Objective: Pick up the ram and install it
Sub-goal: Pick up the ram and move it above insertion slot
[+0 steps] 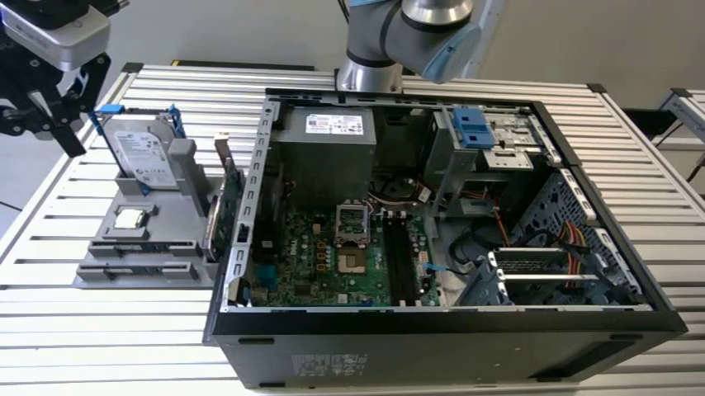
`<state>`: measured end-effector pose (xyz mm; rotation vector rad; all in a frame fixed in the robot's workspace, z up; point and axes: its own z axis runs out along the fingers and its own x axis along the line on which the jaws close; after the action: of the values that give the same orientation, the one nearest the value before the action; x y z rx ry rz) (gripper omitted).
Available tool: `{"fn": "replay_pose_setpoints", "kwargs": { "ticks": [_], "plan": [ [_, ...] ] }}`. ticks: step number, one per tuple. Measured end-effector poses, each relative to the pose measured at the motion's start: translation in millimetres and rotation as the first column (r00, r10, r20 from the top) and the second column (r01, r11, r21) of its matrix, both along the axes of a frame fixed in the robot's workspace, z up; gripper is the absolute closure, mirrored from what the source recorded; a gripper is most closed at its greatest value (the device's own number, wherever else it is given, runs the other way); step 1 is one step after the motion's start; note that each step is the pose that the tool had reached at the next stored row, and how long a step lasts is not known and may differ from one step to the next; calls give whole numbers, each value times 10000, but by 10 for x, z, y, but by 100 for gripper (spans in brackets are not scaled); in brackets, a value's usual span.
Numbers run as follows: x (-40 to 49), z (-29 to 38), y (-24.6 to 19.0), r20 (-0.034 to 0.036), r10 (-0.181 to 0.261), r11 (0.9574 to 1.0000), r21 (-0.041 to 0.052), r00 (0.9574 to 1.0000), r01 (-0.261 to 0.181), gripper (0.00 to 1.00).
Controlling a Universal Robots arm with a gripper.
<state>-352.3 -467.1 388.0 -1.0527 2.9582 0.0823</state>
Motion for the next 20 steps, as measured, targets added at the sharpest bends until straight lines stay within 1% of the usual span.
{"fn": "replay_pose_setpoints", "kwargs": {
  "ticks": [5,10,20],
  "plan": [
    [0,0,0,0,340,9994,-1,9994,-340,100],
    [0,0,0,-1,655,9979,-1,9979,-655,100],
    [0,0,0,0,1239,9923,-1,9923,-1239,100]
  ]
}}
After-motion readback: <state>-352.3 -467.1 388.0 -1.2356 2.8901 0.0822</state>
